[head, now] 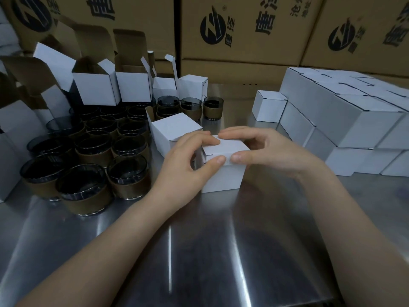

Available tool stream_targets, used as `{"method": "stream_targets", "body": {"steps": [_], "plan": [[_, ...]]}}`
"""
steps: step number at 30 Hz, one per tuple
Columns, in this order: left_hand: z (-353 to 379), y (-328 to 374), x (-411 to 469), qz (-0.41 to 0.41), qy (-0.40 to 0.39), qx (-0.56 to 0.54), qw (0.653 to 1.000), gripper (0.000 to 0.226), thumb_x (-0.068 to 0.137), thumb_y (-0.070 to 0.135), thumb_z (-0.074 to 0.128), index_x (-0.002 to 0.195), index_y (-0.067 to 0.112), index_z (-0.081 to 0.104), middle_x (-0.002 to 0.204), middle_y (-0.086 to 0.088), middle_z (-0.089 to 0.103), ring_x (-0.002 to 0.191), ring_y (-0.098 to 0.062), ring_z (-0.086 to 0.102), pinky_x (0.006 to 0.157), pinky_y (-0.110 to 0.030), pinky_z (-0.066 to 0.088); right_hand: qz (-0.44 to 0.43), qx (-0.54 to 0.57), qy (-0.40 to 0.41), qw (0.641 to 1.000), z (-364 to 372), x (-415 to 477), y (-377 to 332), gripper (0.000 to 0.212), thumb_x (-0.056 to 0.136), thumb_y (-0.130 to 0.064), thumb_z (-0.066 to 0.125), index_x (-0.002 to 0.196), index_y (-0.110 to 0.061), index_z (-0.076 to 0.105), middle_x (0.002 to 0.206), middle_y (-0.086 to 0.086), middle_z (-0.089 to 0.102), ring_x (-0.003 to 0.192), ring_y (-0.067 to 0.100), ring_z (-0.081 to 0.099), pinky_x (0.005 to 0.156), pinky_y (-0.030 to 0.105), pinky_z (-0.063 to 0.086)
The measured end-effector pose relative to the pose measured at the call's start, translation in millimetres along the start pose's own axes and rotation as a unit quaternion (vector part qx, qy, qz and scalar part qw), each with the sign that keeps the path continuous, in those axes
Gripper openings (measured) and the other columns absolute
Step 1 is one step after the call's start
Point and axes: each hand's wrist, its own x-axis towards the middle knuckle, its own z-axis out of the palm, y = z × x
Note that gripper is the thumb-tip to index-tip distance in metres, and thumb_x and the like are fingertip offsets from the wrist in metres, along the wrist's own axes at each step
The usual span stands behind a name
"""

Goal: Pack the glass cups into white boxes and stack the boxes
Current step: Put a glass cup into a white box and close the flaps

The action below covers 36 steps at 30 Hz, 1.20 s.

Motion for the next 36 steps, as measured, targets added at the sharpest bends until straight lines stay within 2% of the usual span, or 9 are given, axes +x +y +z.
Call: {"method": "stream_targets", "body": {"steps": [3,7,16,21,24,27,30,34,36], "plan": [[-0.5,-0.5,0.5,0.001,0.005,-0.012,1.000,0.022,0.091,0.022,0.068,0.113,0.021,0.066,0.125,0.011,0.058,0.125,-0.007,0.049,0.105,-0.041,0.044,-0.012,0.006,0.008,1.000,1.4,0.4,-0.8,0.039,0.066,-0.046,0.077,0.105,-0.043,0.073,0.122,-0.018,0.065,0.115,0.019,0.061,0.099,0.049,0.049],[-0.8,1.1,1.4,0.004,0.005,-0.017,1.000,0.021,0.089,0.036,0.063,0.109,0.031,0.062,0.118,0.024,0.055,0.120,-0.001,0.050,0.101,-0.031,0.045,-0.026,0.015,0.016,0.999,2.2,0.4,-1.8,0.036,0.065,-0.046,0.076,0.101,-0.043,0.074,0.117,-0.014,0.068,0.112,0.033,0.060,0.097,0.056,0.048],[-0.7,-1.3,1.2,0.011,-0.001,0.000,1.000,0.020,0.094,0.023,0.065,0.114,0.020,0.064,0.119,0.022,0.053,0.121,-0.003,0.048,0.104,-0.035,0.043,-0.035,0.025,0.004,0.999,3.3,1.5,-1.6,0.039,0.063,-0.041,0.081,0.101,-0.040,0.075,0.118,-0.010,0.067,0.113,0.035,0.058,0.094,0.056,0.049],[0.2,-1.6,0.3,0.008,-0.001,0.004,1.000,0.022,0.094,0.017,0.064,0.115,0.014,0.065,0.125,0.008,0.056,0.123,-0.003,0.047,0.106,-0.037,0.041,-0.024,0.020,-0.006,1.000,2.7,1.5,-0.7,0.040,0.063,-0.035,0.084,0.101,-0.038,0.075,0.120,-0.012,0.065,0.113,0.042,0.056,0.093,0.061,0.047],[0.6,-1.4,0.0,0.000,0.000,0.001,1.000,0.025,0.092,0.026,0.066,0.114,0.016,0.065,0.127,0.007,0.056,0.125,-0.002,0.046,0.106,-0.035,0.041,-0.012,0.013,-0.002,1.000,1.8,0.3,-1.0,0.032,0.071,-0.032,0.078,0.102,-0.037,0.074,0.118,-0.016,0.065,0.111,0.029,0.061,0.089,0.052,0.054],[1.0,1.1,0.5,-0.020,0.002,-0.010,1.000,0.033,0.086,0.039,0.057,0.110,0.019,0.066,0.128,0.008,0.056,0.124,0.001,0.046,0.103,-0.024,0.041,-0.014,0.023,0.007,1.000,2.2,-1.3,-3.7,0.021,0.083,-0.040,0.066,0.103,-0.038,0.072,0.115,-0.019,0.065,0.100,0.020,0.064,0.067,0.031,0.056],[1.2,1.0,1.3,-0.024,0.003,-0.014,1.000,0.015,0.097,0.031,0.057,0.103,0.021,0.066,0.127,0.007,0.057,0.122,0.003,0.046,0.096,-0.014,0.038,-0.003,0.026,0.013,1.000,3.3,-0.7,-5.0,0.026,0.084,-0.045,0.059,0.105,-0.035,0.072,0.117,-0.011,0.065,0.095,0.030,0.062,0.065,0.030,0.055],[1.6,-0.8,1.7,-0.025,0.004,0.002,1.000,0.012,0.098,0.019,0.056,0.105,0.018,0.066,0.128,0.009,0.055,0.119,0.004,0.045,0.087,-0.001,0.034,0.013,0.043,0.004,0.999,4.0,0.8,-2.1,0.022,0.084,-0.033,0.064,0.103,-0.028,0.072,0.111,-0.024,0.065,0.090,0.009,0.063,0.062,0.024,0.055],[1.7,-1.5,1.7,-0.022,0.003,0.009,1.000,0.014,0.097,0.017,0.057,0.108,0.016,0.066,0.129,0.009,0.053,0.119,0.005,0.043,0.087,0.000,0.033,0.016,0.046,0.005,0.999,3.5,1.3,-0.1,0.017,0.088,-0.025,0.065,0.103,-0.027,0.072,0.111,-0.026,0.065,0.093,0.013,0.064,0.062,0.025,0.056]]}}
